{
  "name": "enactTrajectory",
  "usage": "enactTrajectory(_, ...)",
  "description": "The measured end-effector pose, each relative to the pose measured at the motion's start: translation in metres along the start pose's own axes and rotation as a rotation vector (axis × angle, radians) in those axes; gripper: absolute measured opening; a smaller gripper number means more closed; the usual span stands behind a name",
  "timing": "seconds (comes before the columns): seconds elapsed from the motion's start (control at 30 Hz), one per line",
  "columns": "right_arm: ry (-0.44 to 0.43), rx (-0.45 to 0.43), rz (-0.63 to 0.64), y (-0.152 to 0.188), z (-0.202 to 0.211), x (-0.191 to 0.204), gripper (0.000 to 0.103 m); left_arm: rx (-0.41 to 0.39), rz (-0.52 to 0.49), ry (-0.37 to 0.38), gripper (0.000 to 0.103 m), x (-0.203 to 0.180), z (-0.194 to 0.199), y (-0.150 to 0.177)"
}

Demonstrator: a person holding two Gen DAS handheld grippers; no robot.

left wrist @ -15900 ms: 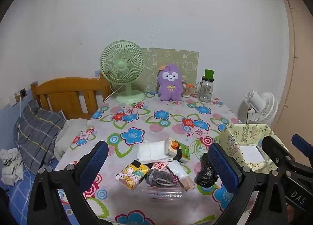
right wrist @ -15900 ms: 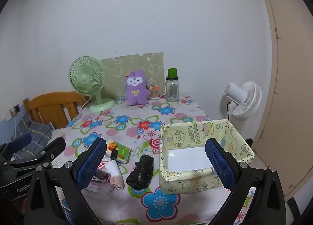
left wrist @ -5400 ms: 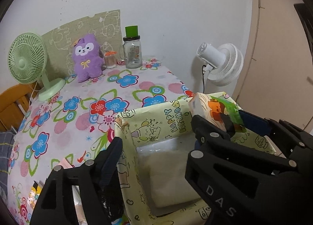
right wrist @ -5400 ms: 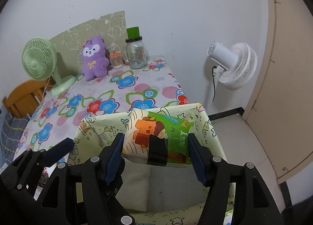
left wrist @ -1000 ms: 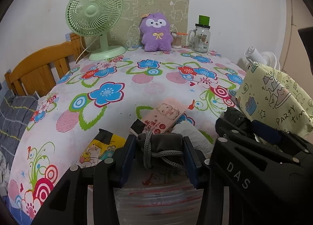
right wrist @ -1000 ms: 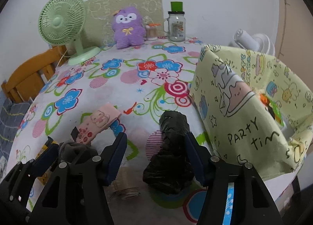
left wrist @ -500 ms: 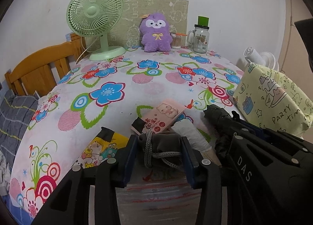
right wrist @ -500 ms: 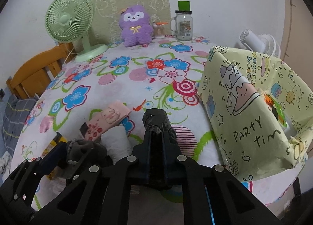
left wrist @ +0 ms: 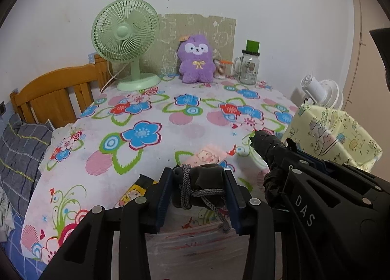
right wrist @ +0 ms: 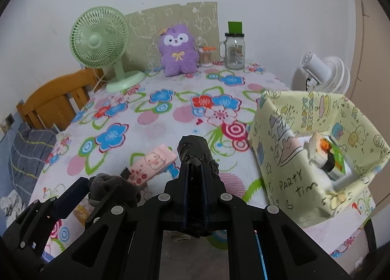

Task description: Organize soft objects

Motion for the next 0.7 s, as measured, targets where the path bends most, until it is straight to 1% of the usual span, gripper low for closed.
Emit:
enactTrajectory(0.37,-0.007,-0.052,0.015,-0.022,0.028,-0.003,0.012,-0.037,0.014,0.014,0.041,-0.008,0.024,-0.018)
enactTrajectory(0.7,-0.019,-0.091,0.025,-0.040,0.050,-0.009,0.012,-0.068,0.005,0.013,0.041,-0.019,0.043,-0.036)
Point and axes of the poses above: each gripper's, at about its wrist camera, not at the fingertips, and z roughly against the way its jaws point, x to its left, y to its underside, the point moved 8 cm from there along -z, roughly the way its jaws point, and after that the axes turned 12 degrees about z, right-handed, at the moved point
